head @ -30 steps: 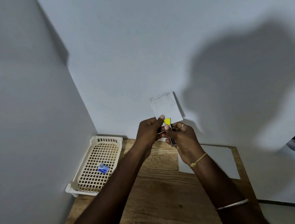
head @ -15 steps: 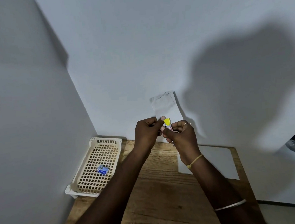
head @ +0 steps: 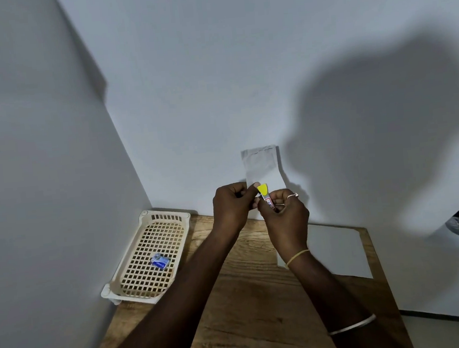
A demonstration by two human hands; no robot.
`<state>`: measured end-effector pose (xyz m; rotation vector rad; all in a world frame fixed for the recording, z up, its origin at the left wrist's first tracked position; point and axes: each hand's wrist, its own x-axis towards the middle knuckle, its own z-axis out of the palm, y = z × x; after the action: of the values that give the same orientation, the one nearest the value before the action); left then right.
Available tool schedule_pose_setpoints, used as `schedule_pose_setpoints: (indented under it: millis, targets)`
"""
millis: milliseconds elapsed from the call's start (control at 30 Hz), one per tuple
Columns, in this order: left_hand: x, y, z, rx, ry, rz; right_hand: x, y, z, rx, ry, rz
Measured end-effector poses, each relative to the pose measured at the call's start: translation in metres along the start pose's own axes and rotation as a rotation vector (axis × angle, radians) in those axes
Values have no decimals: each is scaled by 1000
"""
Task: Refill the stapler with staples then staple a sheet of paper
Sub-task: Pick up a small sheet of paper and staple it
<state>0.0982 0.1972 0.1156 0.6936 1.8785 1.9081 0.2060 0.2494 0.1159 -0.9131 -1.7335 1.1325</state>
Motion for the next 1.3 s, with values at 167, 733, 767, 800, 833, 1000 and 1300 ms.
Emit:
schedule_pose_setpoints:
  millis: [167, 733, 767, 800, 833, 1000, 1300]
  targets:
    - [-1, 2, 3, 101, 2, 60, -2, 6, 2, -13, 25, -25]
    - [-13, -2, 12, 152, 48, 105, -14, 19, 5, -86, 65, -175]
    - [-15, -3, 12, 160, 58, 107, -15, 21, 5, -95, 66, -180]
    - [-16, -4, 12, 160, 67, 109, -14, 23, 5, -105, 69, -184]
    - [-17, -5, 12, 156, 76, 109, -14, 25, 5, -115, 71, -188]
    - [-14, -8, 8, 176, 74, 99, -11, 26, 3, -153, 12, -197]
    - [-11, -5, 5, 50, 57, 8, -11, 29, 0, -80, -61, -82]
